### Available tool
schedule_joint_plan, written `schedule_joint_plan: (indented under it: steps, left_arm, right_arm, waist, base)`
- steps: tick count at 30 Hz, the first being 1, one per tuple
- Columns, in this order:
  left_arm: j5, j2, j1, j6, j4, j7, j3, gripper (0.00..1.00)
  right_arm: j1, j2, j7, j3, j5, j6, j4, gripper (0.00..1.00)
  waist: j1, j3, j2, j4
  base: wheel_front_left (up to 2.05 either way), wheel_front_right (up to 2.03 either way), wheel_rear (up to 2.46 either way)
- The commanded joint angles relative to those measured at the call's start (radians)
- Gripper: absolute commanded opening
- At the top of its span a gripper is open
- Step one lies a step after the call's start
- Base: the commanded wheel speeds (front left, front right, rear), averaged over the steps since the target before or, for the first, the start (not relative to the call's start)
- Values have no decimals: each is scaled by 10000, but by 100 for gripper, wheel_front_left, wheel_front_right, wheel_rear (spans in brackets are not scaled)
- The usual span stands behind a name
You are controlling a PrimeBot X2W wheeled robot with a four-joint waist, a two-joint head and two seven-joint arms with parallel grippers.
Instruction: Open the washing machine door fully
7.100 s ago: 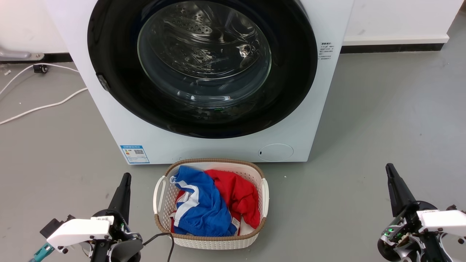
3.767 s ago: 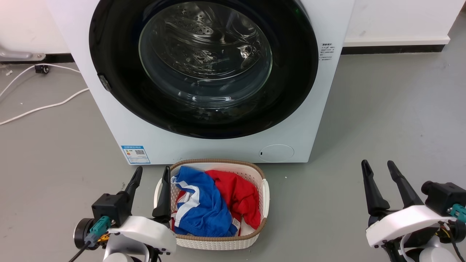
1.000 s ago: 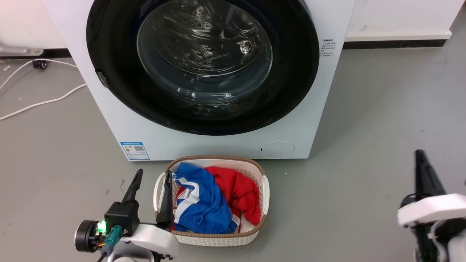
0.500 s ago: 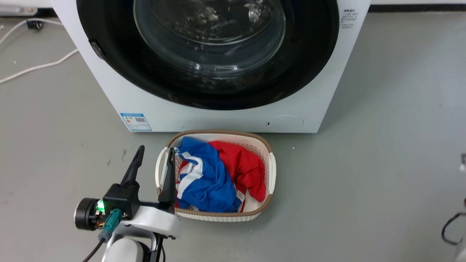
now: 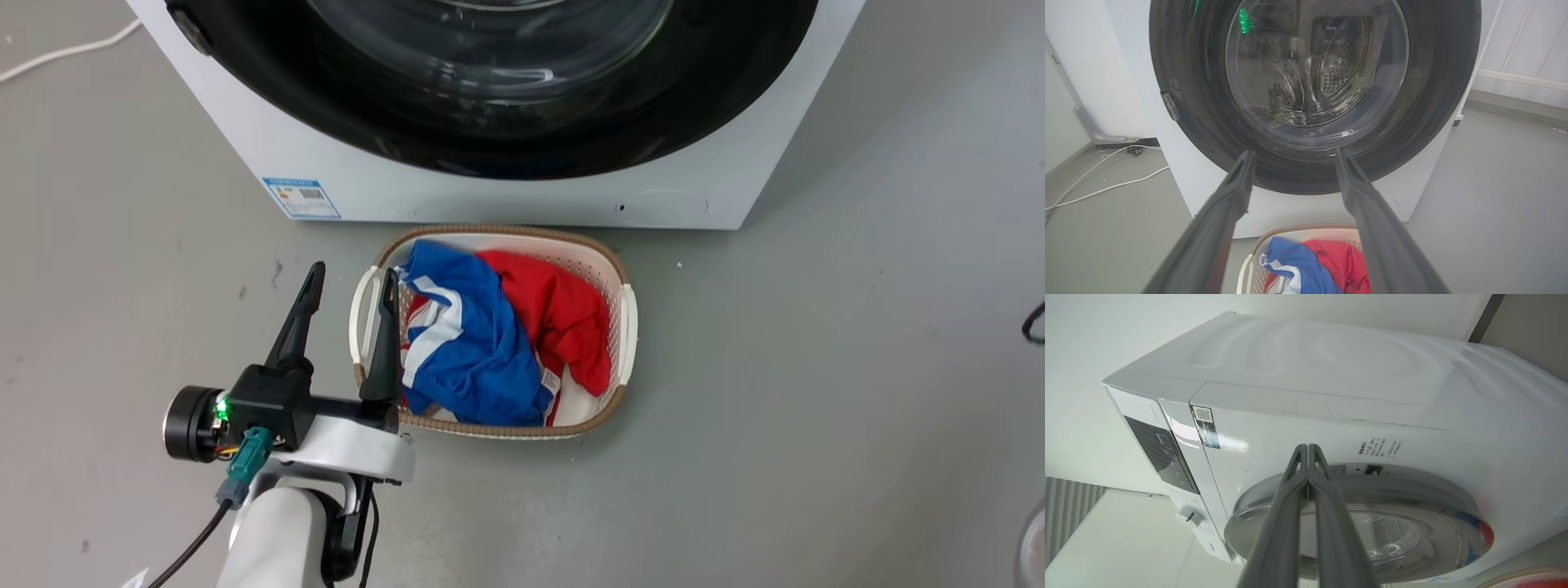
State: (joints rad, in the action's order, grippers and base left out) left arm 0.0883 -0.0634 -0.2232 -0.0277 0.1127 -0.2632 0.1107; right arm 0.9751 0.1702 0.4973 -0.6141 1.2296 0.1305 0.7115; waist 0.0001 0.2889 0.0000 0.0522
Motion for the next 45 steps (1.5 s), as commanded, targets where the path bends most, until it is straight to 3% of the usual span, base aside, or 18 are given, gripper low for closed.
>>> schedule_joint_plan:
  steps: [1, 6, 21, 33, 45]
  left_arm:
    - [-71, 6, -148, 5, -56, -21, 11, 100]
    - [-76, 40, -394, -14, -210, -21, 53, 100]
    - [34, 111, -1230, 53, -808, -21, 406, 100]
    - [91, 128, -1562, 146, -921, -21, 589, 100]
    - [174, 133, -1631, 188, -848, -23, 614, 100]
  right_arm:
    - [341, 61, 344, 147, -73, 4, 156, 0]
    - [1457, 196, 1415, 753, -660, 4, 675, 0]
    - [4332, 132, 2789, 1592, -3224, 4, 1827, 0]
    - [5083, 14, 3152, 1234, -4474, 4, 1662, 0]
    - [4810, -463, 4847, 801, -5221, 4, 1452, 0]
  waist:
    - [-1, 220, 0, 49]
    - [-1, 645, 0, 125]
    - [-1, 2016, 0, 629]
    - [-1, 2501, 0, 838]
    - [-1, 2484, 0, 766]
  base:
    - [0, 0, 0]
    - [0, 0, 0]
    - [0, 0, 0]
    - [0, 0, 0]
    - [0, 0, 0]
